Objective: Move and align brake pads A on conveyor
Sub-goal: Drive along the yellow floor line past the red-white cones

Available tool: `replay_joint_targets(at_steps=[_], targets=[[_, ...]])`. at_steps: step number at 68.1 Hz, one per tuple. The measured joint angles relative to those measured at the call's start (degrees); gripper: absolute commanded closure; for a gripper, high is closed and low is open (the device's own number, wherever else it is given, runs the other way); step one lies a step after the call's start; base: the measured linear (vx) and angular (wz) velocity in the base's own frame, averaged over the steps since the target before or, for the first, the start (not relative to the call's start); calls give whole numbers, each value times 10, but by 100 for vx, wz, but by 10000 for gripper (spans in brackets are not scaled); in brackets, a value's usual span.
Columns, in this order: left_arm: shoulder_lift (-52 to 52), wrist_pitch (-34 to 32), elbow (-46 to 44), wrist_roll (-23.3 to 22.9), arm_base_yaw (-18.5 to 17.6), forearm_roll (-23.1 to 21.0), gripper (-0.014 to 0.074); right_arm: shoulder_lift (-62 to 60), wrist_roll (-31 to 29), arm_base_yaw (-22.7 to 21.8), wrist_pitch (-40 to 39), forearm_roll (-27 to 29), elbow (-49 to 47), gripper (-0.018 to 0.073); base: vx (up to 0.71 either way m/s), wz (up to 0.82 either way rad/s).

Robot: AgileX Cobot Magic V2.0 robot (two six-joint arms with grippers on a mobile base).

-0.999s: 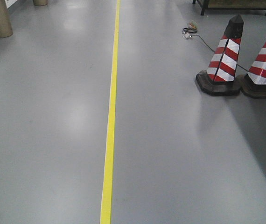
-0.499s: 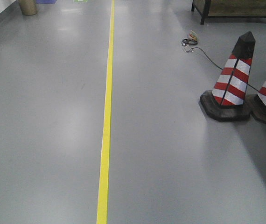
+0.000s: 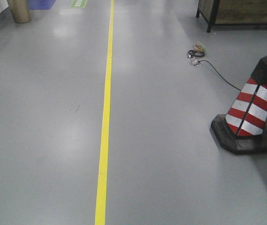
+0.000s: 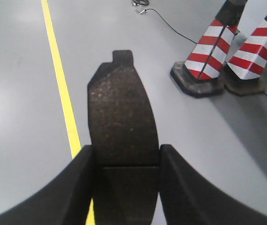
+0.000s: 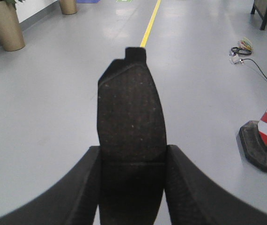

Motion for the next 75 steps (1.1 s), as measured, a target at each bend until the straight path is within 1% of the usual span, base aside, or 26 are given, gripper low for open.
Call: replay_joint_targets(at_steps=[42,75], targets=[[0,0,0,0,0,0,602,-2,0,0,0,-1,1,566,66,-7],[0,0,0,0,0,0,602,-2,0,0,-1,-1,2,566,51,0]])
